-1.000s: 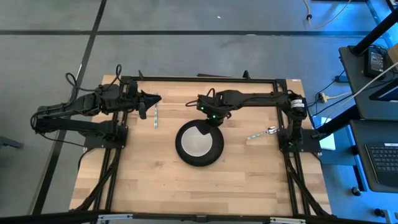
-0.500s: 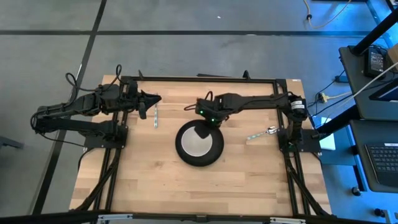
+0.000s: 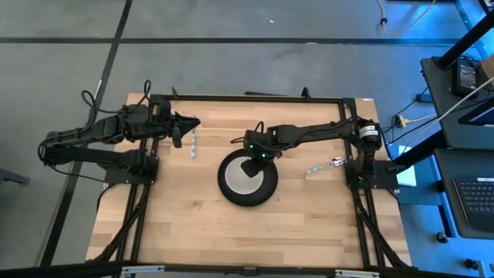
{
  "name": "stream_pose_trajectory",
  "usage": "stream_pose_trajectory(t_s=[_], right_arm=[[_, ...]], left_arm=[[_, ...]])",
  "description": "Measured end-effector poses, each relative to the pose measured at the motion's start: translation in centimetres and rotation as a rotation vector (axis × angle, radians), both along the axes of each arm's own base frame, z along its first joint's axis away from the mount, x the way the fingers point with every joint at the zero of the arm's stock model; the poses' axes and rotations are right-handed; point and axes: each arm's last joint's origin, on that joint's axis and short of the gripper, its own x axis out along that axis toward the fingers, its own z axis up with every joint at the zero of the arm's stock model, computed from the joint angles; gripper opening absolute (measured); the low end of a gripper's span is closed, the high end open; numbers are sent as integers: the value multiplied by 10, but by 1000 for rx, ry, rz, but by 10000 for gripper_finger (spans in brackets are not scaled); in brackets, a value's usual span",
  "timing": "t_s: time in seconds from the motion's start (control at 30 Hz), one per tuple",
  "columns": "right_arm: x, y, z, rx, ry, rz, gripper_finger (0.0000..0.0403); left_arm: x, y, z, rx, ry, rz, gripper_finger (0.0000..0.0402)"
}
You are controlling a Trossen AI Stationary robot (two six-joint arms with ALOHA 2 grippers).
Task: Pick and place plate/cup/fork/spoon on tray
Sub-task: Stack the white bowl on the black plate
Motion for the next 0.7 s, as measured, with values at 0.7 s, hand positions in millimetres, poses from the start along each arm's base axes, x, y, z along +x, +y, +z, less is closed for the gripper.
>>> stream_pose_trajectory(t_s=[0.7], right_arm=[[-10, 1, -12, 29, 86, -18, 1]], left_arm=[[0, 0, -3, -6, 30, 0, 50]])
